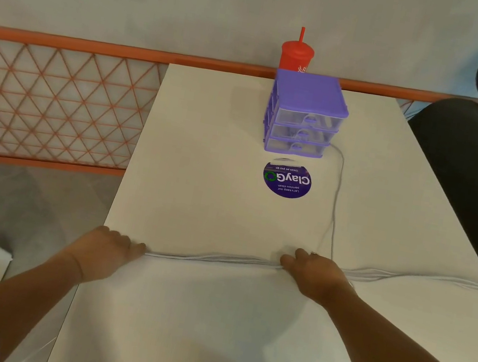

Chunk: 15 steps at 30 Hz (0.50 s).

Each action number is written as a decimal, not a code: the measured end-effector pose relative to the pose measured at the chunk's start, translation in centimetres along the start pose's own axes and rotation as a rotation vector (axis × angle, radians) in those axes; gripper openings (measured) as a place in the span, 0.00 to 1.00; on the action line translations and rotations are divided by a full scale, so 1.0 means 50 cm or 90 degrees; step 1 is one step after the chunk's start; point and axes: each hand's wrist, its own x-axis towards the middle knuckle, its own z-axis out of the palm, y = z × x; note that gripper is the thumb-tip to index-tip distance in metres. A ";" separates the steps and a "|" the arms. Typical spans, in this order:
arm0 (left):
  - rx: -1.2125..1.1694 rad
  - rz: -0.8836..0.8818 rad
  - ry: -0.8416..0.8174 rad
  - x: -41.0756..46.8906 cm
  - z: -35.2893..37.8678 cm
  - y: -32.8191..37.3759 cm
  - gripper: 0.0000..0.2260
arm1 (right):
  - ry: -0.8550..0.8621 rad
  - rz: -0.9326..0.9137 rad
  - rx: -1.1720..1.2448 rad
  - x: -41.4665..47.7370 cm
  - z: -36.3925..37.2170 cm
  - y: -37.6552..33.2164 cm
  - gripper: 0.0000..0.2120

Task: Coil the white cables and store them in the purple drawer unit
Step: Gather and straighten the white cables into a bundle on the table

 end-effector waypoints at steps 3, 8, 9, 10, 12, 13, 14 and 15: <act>0.016 -0.023 -0.064 0.006 0.004 0.010 0.23 | -0.001 0.006 0.014 -0.008 0.002 0.005 0.15; 0.037 -0.042 -0.080 0.007 -0.002 0.019 0.23 | -0.002 0.064 0.067 -0.024 0.013 0.037 0.17; 0.047 -0.049 -0.077 0.008 -0.011 0.021 0.20 | -0.003 0.076 0.089 -0.027 0.015 0.046 0.18; 0.024 -0.076 -0.081 0.008 -0.006 0.026 0.23 | -0.008 0.083 0.114 -0.031 0.018 0.057 0.19; -0.007 -0.111 -0.133 0.010 -0.005 0.031 0.25 | -0.017 0.093 0.165 -0.042 0.024 0.080 0.20; 0.003 -0.117 -0.136 0.010 -0.009 0.035 0.25 | -0.021 0.104 0.192 -0.048 0.027 0.094 0.20; -0.002 -0.134 -0.146 0.009 -0.008 0.036 0.26 | -0.021 0.123 0.224 -0.055 0.026 0.108 0.18; -0.015 -0.150 -0.138 0.009 -0.005 0.037 0.25 | -0.007 0.148 0.277 -0.060 0.021 0.122 0.15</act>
